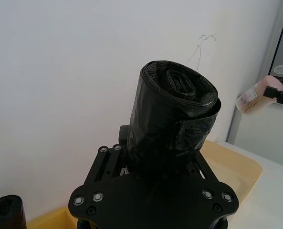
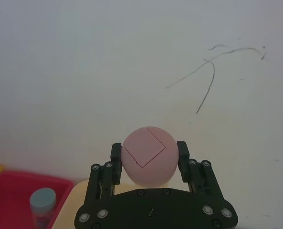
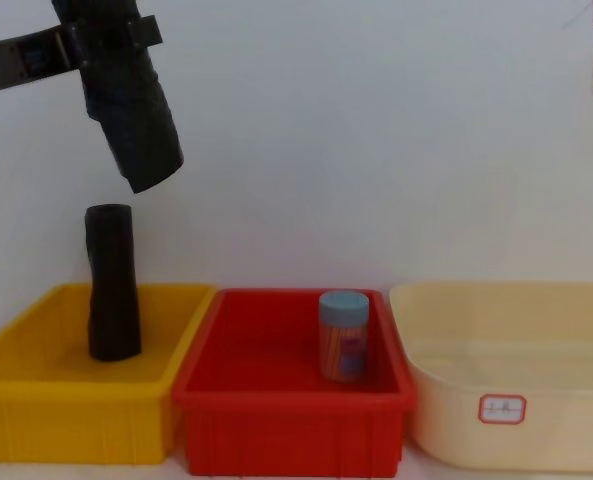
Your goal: Pick up the garbage bag with the one hand and transfer it to the other hand.
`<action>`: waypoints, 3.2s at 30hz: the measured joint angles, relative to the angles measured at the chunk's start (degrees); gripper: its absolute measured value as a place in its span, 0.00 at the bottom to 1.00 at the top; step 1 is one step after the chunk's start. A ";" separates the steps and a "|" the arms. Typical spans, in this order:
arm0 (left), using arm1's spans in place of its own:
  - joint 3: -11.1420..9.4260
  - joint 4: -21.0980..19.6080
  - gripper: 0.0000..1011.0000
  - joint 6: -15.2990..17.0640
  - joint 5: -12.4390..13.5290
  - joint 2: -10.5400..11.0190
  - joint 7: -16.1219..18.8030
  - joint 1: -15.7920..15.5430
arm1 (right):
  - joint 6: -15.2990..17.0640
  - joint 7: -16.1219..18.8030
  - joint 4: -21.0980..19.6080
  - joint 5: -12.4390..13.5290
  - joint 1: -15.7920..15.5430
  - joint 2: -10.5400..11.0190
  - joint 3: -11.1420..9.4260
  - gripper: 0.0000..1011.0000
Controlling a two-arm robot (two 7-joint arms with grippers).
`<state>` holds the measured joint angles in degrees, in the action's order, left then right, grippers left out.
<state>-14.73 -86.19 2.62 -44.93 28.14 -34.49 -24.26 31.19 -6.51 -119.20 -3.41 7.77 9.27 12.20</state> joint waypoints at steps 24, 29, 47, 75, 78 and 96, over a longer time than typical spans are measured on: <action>-3.82 5.34 0.41 1.20 -1.27 -2.49 -5.62 -6.24 | 5.31 6.49 13.30 3.69 9.77 -0.39 -3.27 0.66; -5.67 8.21 0.41 1.77 -1.80 -4.27 -7.90 -8.98 | 5.94 6.94 13.92 4.24 10.13 -0.90 -4.07 0.66; -14.03 25.23 0.41 3.44 -2.30 -15.87 -14.22 -20.85 | 9.99 8.55 13.19 5.87 7.23 -1.90 -6.52 0.66; -18.72 35.16 0.41 2.89 -1.59 -21.52 -15.74 -26.78 | 9.23 8.76 16.26 4.10 5.42 -1.72 -6.64 0.92; -18.84 35.40 0.41 2.87 -1.59 -21.64 -15.76 -26.92 | 9.13 8.69 16.42 3.99 5.40 -1.70 -6.64 0.96; -19.97 36.15 0.41 2.03 -1.29 -22.28 -15.75 -27.75 | 8.57 10.66 12.27 4.66 3.75 -1.40 -6.77 0.99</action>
<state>-34.70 -50.03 4.65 -46.22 5.85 -50.24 -52.01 39.76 4.15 -106.93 1.26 11.52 7.87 5.43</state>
